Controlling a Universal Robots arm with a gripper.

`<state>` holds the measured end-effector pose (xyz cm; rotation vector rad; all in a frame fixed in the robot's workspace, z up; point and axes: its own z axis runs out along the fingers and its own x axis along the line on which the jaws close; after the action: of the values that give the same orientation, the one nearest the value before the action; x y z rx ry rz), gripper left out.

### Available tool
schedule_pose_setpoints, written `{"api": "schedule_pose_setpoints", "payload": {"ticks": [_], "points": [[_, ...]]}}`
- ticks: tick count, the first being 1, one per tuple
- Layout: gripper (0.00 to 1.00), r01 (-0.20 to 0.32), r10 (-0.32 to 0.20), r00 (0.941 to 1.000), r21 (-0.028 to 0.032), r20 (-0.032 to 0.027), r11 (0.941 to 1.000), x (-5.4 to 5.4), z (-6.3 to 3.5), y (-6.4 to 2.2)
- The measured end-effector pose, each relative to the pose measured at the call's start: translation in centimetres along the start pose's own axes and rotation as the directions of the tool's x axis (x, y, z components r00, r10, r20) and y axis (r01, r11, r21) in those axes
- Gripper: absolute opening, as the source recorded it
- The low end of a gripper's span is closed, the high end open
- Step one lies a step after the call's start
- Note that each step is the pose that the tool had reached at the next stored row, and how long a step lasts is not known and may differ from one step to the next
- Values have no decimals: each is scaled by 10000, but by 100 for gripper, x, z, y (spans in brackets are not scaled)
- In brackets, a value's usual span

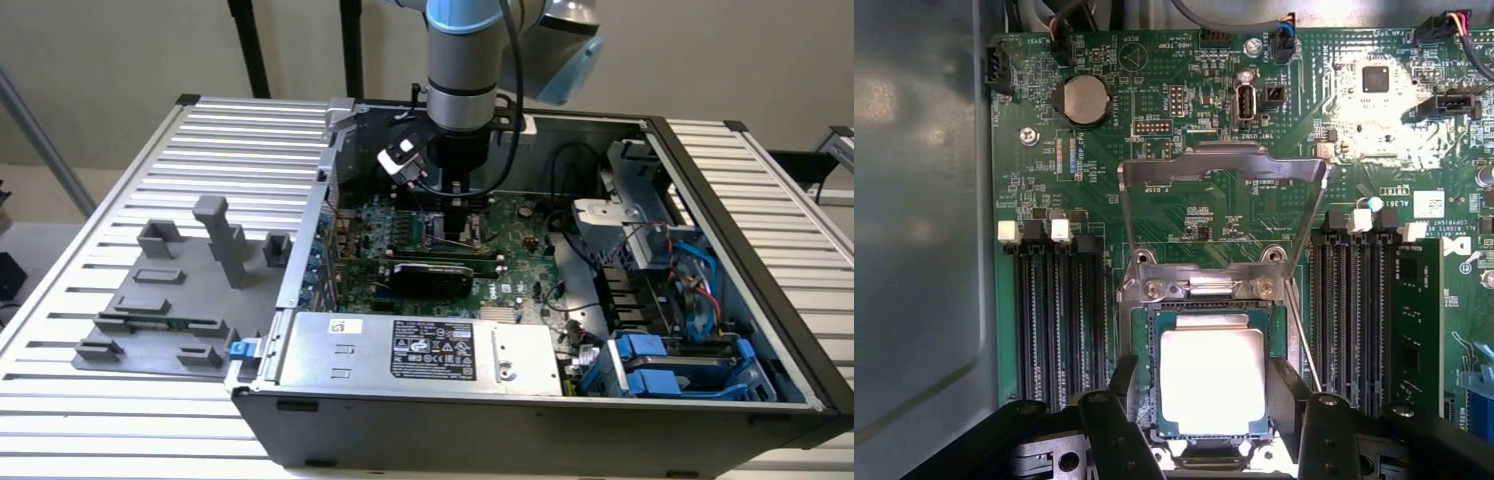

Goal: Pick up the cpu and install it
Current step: 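Place the cpu into insertion slot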

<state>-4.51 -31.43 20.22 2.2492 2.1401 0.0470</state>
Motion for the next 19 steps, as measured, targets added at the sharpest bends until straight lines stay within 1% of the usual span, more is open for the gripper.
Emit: {"api": "schedule_pose_setpoints", "payload": {"ticks": [2, 7, 8, 11, 16, 19], "points": [[63, -3, 3, 10000, 4, -64, 10000, 0, 0, 0], [63, -8, 8, 9998, 9, -176, 10000, 0, 0, 0], [63, -10, 10, 9997, 11, -225, 10000, 0, 0, 0], [63, -14, 14, 9995, 16, -308, 10000, 0, 0, 0], [63, -18, 19, 9992, 19, -391, 10000, 0, 0, 0], [63, -19, 19, 9992, 23, -396, 10000, 0, -3, 0]]}}
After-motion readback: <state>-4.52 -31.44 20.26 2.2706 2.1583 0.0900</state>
